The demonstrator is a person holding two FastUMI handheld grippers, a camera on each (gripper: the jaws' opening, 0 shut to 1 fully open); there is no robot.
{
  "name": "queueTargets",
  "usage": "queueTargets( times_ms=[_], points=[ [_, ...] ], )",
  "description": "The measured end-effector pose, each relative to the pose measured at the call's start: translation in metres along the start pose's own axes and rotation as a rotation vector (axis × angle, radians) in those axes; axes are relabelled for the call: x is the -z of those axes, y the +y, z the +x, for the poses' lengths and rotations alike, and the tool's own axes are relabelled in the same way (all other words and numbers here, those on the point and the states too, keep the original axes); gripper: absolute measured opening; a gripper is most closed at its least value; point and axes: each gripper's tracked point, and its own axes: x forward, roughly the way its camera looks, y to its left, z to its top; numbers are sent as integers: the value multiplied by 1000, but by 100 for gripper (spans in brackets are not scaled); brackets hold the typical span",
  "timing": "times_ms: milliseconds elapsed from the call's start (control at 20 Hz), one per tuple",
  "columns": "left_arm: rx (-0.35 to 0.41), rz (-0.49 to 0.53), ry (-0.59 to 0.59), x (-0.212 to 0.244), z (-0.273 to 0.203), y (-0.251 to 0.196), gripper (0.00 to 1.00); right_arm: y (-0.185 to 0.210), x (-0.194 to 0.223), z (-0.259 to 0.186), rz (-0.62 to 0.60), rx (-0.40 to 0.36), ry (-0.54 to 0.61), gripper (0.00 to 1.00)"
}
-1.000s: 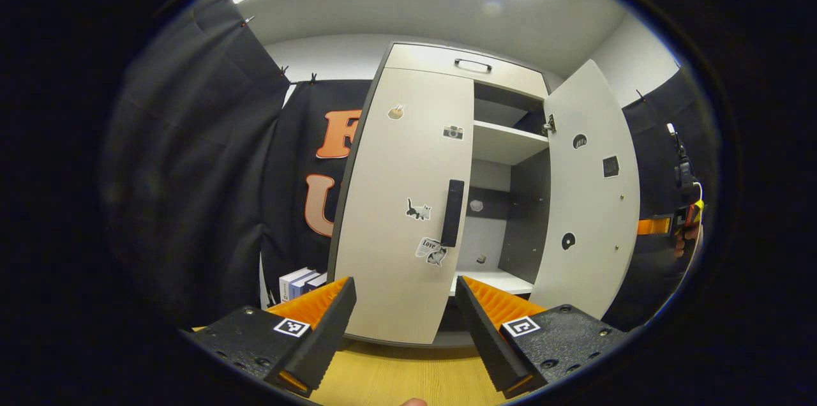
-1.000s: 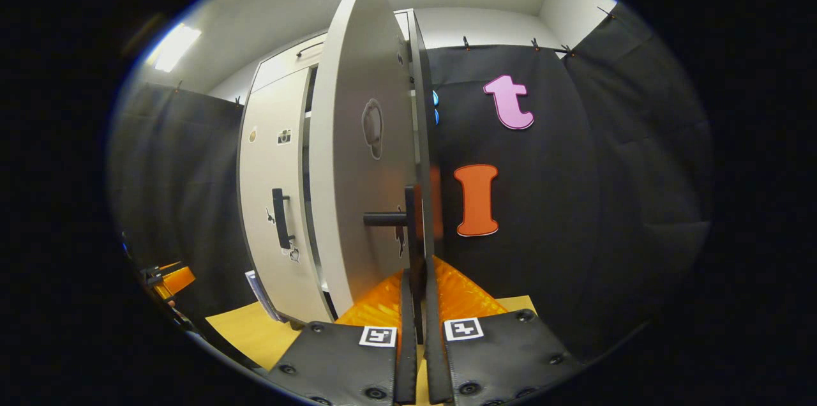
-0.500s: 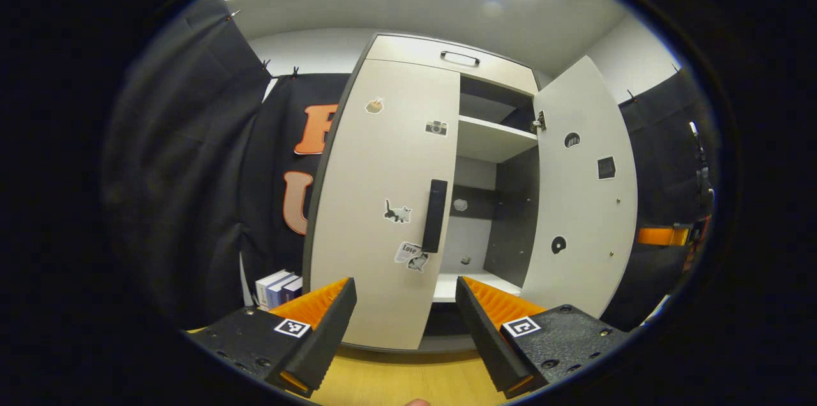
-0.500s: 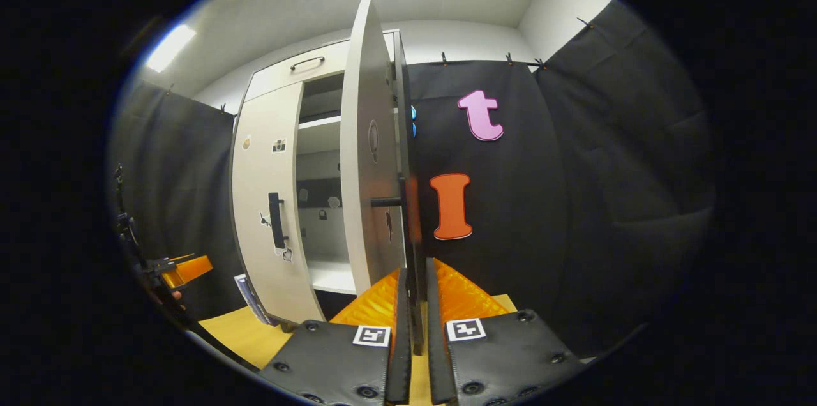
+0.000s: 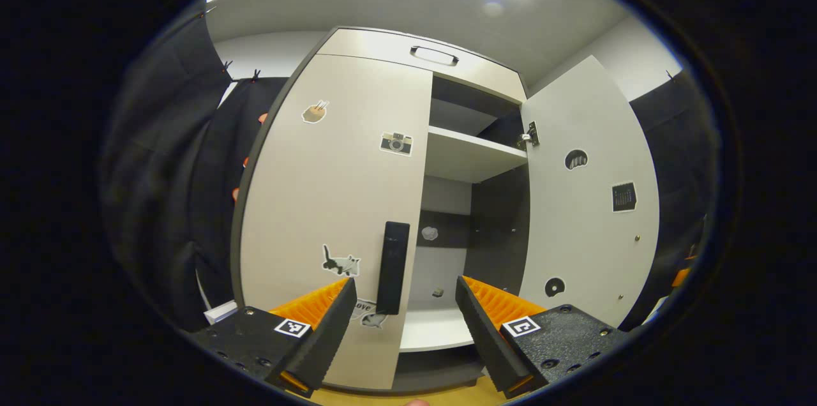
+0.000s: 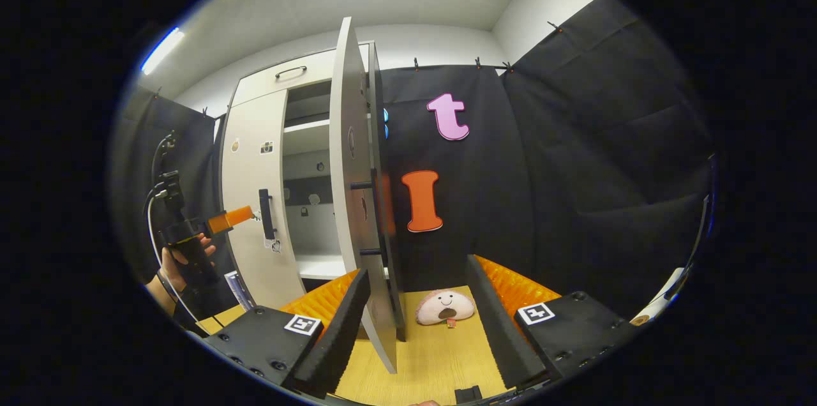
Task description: Open the right door of the double-door shoe cabinet with the right hand, and open the left door with the left hand.
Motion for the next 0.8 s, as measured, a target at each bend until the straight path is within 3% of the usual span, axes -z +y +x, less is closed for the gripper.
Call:
queueTargets(
  times_ms=[100,300,350,400,550,800],
  points=[
    [-24,18,4,-2,27,8,94,-3,1,-3,0,13,-6,84],
    [-161,123,31,11,71,47,94,-10,3,-10,-6,45,-7,84],
    [-167,120,39,16,78,48,94,-13,4,-10,-3,57,-8,84],
    [-166,113,53,22,84,49,92,-15,5,-9,5,68,-7,97],
    [-174,108,65,28,92,50,93,-20,3,-13,36,91,-16,97],
    [-183,121,60,26,91,54,82,-32,0,-13,43,136,-32,97]
  ],
)
